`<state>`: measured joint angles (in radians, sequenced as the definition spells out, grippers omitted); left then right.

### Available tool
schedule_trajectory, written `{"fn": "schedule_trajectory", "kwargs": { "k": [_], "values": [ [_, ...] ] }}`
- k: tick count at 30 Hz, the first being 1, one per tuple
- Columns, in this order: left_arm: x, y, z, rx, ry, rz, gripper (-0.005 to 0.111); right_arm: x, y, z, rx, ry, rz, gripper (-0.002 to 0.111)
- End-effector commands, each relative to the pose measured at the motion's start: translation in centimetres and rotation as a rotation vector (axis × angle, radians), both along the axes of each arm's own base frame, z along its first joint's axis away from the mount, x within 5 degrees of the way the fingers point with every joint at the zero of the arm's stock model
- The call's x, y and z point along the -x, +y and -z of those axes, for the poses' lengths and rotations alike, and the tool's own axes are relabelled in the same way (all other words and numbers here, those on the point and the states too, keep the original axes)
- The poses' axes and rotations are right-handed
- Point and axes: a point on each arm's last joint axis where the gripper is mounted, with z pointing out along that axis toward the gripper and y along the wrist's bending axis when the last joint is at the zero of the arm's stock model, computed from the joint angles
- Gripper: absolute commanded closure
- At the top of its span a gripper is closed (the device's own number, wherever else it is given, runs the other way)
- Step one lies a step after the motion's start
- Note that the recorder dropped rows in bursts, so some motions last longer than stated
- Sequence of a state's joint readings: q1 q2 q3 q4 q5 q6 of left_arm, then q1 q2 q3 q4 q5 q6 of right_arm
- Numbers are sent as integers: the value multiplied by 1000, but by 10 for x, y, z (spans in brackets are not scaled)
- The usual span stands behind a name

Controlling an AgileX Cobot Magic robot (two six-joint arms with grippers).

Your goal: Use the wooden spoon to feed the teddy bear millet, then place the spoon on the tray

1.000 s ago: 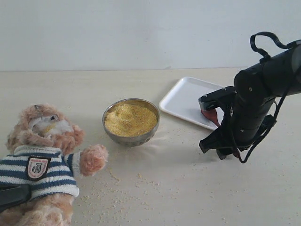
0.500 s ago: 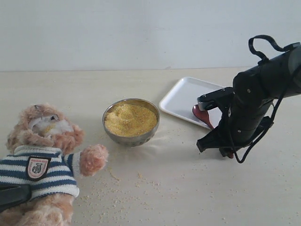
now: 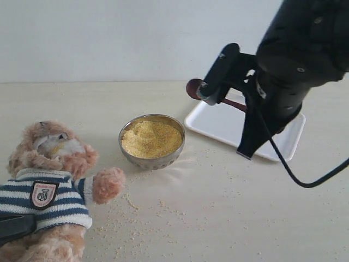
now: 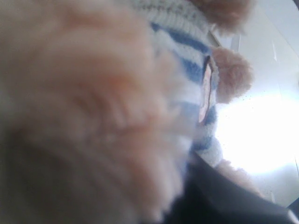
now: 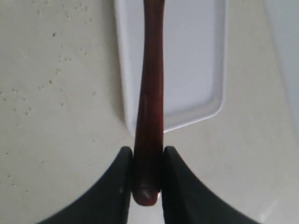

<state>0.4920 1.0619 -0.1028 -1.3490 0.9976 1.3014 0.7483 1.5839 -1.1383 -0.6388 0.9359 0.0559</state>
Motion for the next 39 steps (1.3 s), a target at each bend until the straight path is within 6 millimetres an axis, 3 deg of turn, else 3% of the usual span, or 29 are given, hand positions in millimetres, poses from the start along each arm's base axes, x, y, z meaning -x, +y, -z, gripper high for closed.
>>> {"fn": "schedule_trajectory", "kwargs": {
  "k": [1, 5, 8, 13, 22, 28, 39],
  "values": [
    [-1, -1, -3, 22, -22, -3, 102, 1, 24, -24, 140, -120, -63, 108],
    [-1, -1, -3, 22, -22, -3, 102, -5, 32, -28, 294, -142, -66, 108],
    [-1, -1, -3, 22, -22, -3, 102, -8, 38, -19, 384, -110, -97, 108],
    [-1, -1, -3, 22, -22, -3, 102, -5, 52, -5, 431, -97, -148, 108],
    [-1, -1, -3, 22, -22, -3, 102, 3, 69, 1, 507, -117, -249, 108],
    [-1, -1, -3, 22, -22, -3, 102, 3, 87, 27, 646, -117, -358, 108],
    [-1, -1, -3, 22, -22, -3, 102, -12, 101, 77, 825, -121, -423, 108]
  ]
}}
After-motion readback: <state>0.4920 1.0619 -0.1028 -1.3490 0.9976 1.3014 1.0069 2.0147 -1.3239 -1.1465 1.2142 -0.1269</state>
